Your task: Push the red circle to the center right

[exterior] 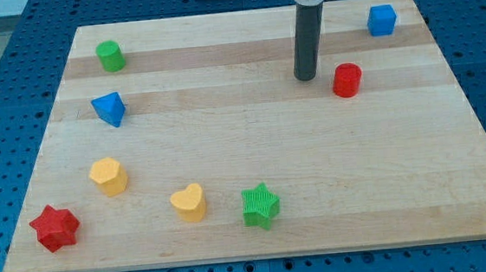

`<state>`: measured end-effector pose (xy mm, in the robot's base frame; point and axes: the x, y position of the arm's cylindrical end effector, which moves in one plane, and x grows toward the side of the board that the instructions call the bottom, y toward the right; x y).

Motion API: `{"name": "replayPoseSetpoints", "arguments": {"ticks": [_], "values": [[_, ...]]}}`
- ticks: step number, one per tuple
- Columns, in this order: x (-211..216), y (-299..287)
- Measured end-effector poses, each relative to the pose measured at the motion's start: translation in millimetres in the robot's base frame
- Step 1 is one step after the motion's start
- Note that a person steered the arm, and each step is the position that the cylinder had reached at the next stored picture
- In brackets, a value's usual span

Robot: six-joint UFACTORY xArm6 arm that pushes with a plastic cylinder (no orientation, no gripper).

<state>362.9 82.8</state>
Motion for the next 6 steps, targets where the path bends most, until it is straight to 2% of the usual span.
{"name": "replayPoseSetpoints", "arguments": {"ticks": [2,6], "values": [[15.3,4.8],[14.3,89.5]]}}
